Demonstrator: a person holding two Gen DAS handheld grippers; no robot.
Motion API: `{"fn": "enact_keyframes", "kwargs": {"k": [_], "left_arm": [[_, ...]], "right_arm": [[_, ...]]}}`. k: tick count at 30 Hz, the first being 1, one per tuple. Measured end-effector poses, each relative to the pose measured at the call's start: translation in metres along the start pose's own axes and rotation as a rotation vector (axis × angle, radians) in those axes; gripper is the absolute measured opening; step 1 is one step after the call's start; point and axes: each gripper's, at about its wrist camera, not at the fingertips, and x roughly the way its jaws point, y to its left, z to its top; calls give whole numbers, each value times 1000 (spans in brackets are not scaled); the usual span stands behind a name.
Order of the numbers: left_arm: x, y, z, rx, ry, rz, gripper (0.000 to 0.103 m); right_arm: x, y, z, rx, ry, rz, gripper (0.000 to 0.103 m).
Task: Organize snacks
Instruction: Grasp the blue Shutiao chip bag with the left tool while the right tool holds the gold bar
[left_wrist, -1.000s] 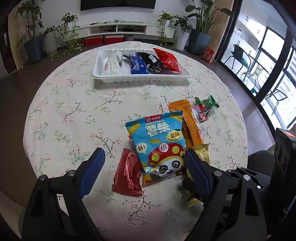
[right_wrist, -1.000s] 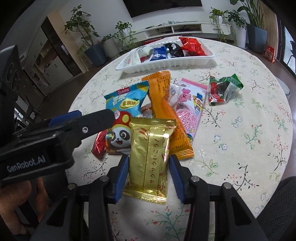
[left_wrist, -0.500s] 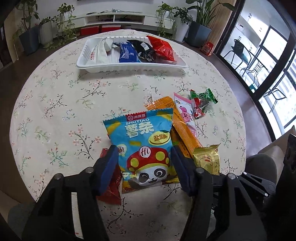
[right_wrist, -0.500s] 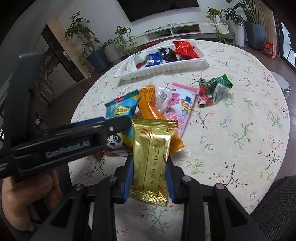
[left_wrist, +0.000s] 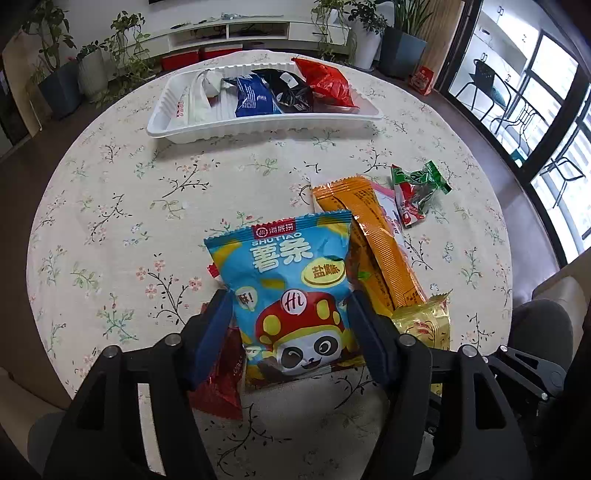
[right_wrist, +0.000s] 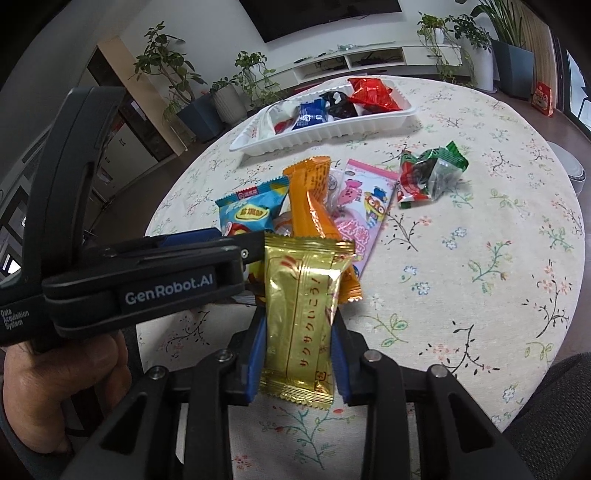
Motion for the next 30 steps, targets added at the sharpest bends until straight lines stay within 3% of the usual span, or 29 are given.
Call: {"fn": "enact_keyframes", "kwargs": {"k": [4, 12, 23, 30], "left_arm": [[10, 1, -2, -5, 25, -18, 66], [8, 6, -6, -21, 9, -72, 41], [-10, 21, -10, -40, -24, -103, 40], [-12, 21, -12, -19, -18, -138, 30]], "right_arm": [[1, 0, -1, -2, 4, -2, 34], [1, 2, -1, -16, 3, -7, 34], [0, 3, 0, -24, 1, -15, 34], [1, 5, 0, -35, 8, -15, 34]]}}
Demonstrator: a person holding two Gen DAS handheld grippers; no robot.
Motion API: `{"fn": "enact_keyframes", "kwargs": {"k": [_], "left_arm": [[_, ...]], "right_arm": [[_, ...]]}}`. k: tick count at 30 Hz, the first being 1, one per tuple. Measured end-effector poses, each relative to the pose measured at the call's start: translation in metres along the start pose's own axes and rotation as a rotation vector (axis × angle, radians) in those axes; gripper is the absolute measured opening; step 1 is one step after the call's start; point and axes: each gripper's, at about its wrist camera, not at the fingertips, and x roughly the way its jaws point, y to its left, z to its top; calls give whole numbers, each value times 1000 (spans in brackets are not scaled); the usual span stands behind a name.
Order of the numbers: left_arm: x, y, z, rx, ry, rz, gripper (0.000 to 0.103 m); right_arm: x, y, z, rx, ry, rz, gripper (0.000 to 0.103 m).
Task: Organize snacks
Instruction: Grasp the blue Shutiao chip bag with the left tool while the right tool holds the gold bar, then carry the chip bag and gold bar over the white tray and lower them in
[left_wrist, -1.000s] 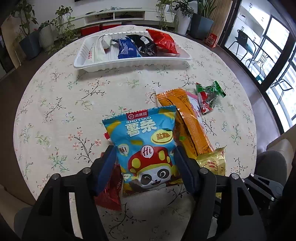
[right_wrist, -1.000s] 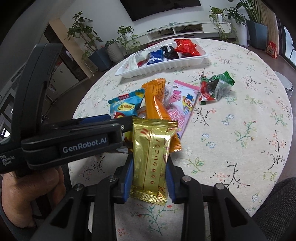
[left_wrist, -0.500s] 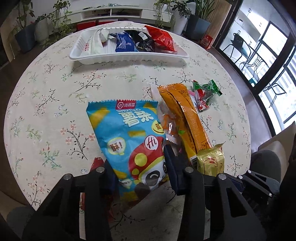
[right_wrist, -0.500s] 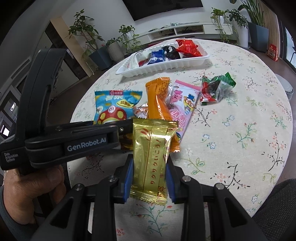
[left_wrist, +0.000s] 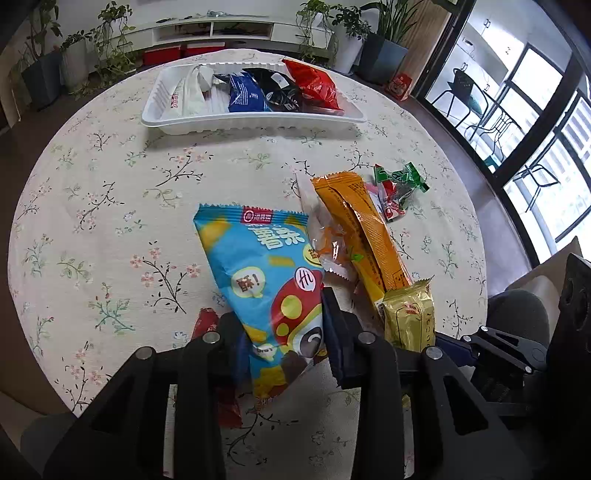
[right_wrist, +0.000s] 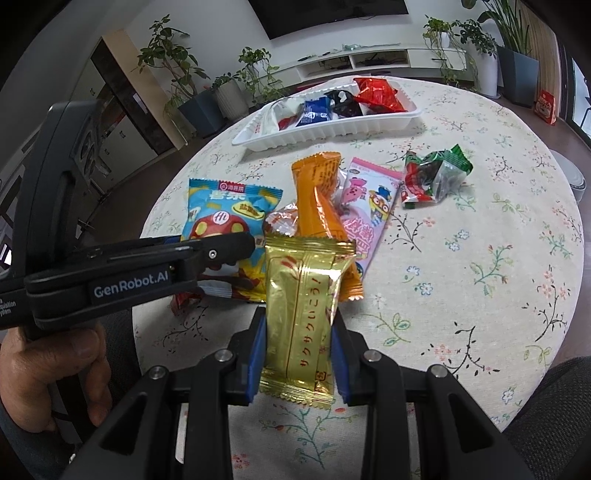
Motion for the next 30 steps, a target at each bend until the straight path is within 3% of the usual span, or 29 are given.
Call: {"fn": "enact_keyframes", "kwargs": {"k": [17, 30], "left_arm": [[-45, 35, -3, -132, -96, -161, 29], [-88, 70, 42, -158, -205, -240, 29]], "right_arm": [[-21, 6, 5, -2, -53, 46, 33], [-54, -33, 55, 98, -133, 36, 33]]}}
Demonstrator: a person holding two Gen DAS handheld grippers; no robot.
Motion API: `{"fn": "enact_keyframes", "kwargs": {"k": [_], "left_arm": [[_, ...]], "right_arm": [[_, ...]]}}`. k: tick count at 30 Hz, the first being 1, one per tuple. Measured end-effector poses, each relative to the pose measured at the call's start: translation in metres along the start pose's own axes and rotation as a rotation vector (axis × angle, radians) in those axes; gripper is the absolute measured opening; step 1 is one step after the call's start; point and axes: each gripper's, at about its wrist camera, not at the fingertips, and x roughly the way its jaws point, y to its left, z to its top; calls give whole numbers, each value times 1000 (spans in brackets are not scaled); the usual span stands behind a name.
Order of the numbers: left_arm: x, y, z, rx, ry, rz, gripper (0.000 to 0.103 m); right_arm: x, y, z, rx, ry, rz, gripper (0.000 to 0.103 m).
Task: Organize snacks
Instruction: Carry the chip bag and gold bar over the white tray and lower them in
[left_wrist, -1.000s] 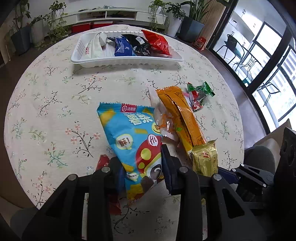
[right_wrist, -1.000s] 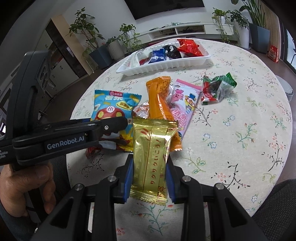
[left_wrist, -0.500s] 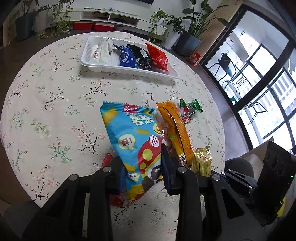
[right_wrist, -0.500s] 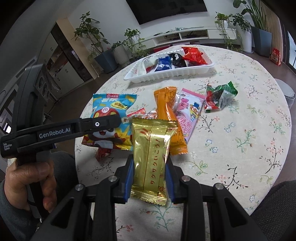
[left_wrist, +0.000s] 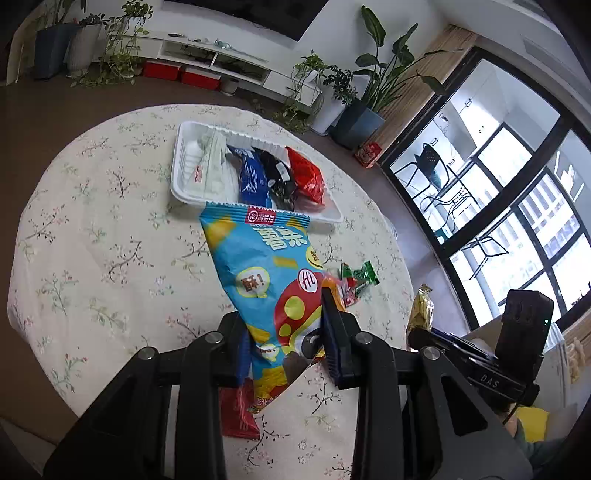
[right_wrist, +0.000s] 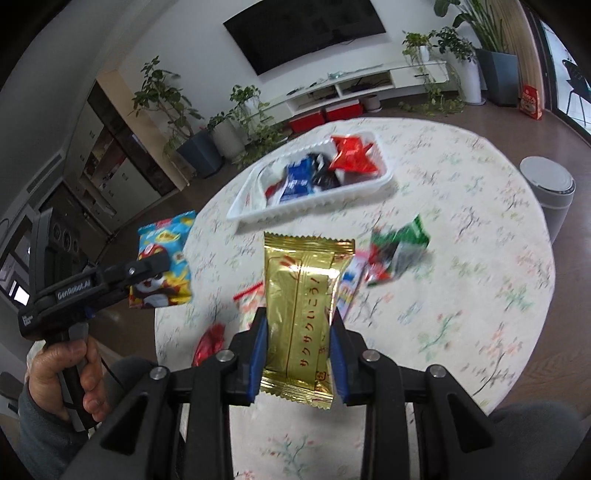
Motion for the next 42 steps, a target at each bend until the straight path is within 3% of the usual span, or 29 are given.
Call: {"fn": "enact_keyframes", "kwargs": {"k": [10, 19, 28, 36, 42], "left_arm": [[-4, -4, 86, 58, -58, -49, 29], [17, -26, 153, 123, -71, -76, 29], [64, -20, 193, 120, -12, -102, 29], [136, 9, 210, 80, 70, -28, 29], [183, 24, 206, 109, 119, 41, 29]], "right_arm": [[-12, -15, 81, 8, -95, -16, 33], [5, 13, 159, -63, -144, 28, 33], [67, 31, 208, -79, -68, 103, 33], [138, 28, 225, -102, 47, 36, 33], [187, 19, 227, -117, 141, -23, 33]]}}
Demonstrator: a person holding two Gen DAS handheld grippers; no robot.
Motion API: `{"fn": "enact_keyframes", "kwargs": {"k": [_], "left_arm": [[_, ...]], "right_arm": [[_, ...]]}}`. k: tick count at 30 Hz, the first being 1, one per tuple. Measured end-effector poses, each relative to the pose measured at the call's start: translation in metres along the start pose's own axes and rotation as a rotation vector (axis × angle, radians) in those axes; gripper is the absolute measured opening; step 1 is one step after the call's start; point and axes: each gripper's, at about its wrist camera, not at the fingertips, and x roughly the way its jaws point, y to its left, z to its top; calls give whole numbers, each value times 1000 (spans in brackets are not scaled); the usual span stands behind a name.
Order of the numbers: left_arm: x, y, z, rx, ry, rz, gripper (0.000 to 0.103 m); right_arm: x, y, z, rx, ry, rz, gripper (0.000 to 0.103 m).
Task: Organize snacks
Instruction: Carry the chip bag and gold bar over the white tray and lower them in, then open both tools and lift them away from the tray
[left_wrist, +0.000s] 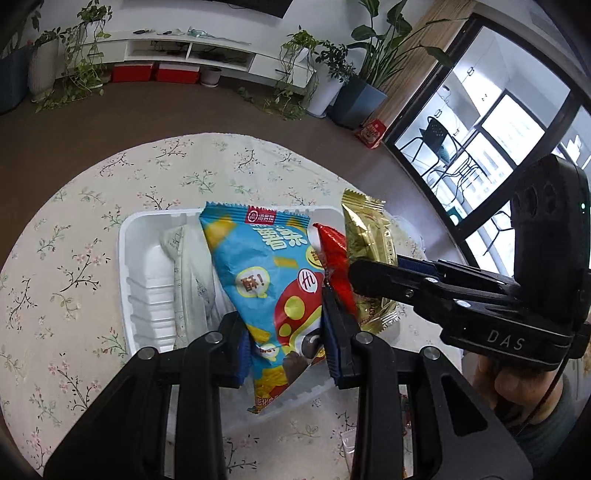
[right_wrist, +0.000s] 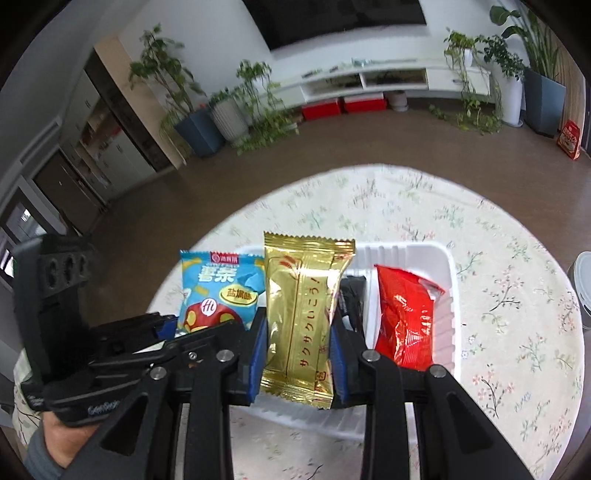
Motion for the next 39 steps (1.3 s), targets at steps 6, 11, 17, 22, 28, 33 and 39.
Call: {"fn": "enact_keyframes", "kwargs": {"k": [6, 11, 17, 22, 28, 33, 39], "left_arm": [[31, 12, -2, 17, 44, 82, 29], [48, 24, -5, 18, 64, 106, 30], [56, 35, -4, 8, 67, 125, 33], [54, 38, -6, 9, 58, 112, 33], [39, 35, -11, -18, 33, 95, 50], [34, 32, -12, -18, 19, 100, 60], [27, 28, -13, -25, -4, 87, 69]], "right_arm": [[34, -2, -3, -48, 63, -66, 33], [50, -6, -5, -47, 89, -90, 33], [61, -8, -7, -50, 114, -110, 33], [69, -8, -8, -52, 121, -114, 33], [70, -9, -7, -37, 122, -105, 34], [68, -11, -7, -37, 115, -107, 34], [65, -13, -8, -27, 101, -105, 35]]}}
